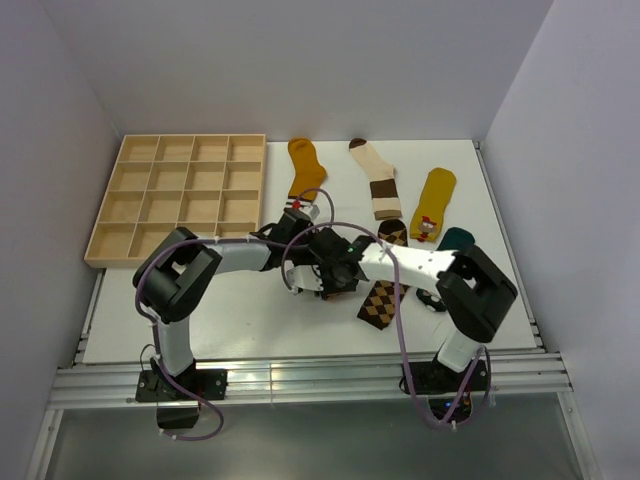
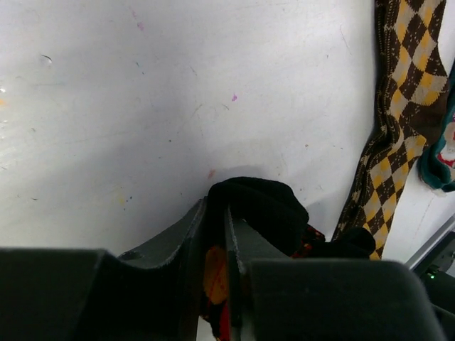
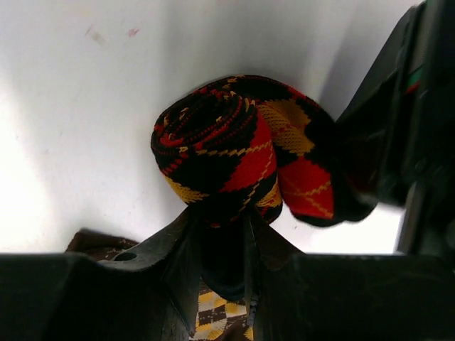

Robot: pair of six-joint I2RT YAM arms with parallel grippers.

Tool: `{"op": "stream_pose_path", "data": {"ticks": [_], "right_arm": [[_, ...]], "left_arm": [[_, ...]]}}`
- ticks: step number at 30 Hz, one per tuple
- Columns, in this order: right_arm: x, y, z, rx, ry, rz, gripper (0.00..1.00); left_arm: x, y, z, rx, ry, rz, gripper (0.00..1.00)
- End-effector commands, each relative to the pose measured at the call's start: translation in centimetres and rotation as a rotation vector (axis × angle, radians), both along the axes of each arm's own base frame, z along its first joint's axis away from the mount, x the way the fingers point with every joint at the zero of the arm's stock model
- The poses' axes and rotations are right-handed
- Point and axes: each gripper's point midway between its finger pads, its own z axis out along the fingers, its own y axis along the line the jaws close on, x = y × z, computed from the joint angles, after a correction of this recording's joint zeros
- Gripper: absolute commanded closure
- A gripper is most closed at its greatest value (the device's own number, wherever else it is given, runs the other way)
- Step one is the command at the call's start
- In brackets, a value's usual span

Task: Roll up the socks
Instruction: Roll the sock at the center of the board.

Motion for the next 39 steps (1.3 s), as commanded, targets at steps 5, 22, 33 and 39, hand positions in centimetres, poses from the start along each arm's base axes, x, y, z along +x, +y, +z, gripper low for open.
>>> {"op": "stream_pose_path", "data": {"ticks": [5, 22, 33, 39], "right_arm": [[-4.1, -2.2, -3.5, -0.16, 0.377, -0.09, 0.83], [-2.4, -3.3, -2.3, -0.267, 0.581, -0.243, 0.82], [-1.0, -3.4, -3.0, -0.317, 0.552, -0.296, 0.82], [-1.2, -3.5, -3.3, -0.323, 0.559, -0.316, 0.82]], "left_arm": [[1.1, 3.3, -0.3, 0.0, -0.013, 0.084, 0.68], [2.3, 10.4, 10.8, -0.163, -0.381, 0.382, 0.56], [-3.9, 13.4, 10.7, -0.245, -0.515, 0.367, 0.7], [-8.6, 8.1, 11.1, -0.296, -0.575, 0.098, 0.68]]}}
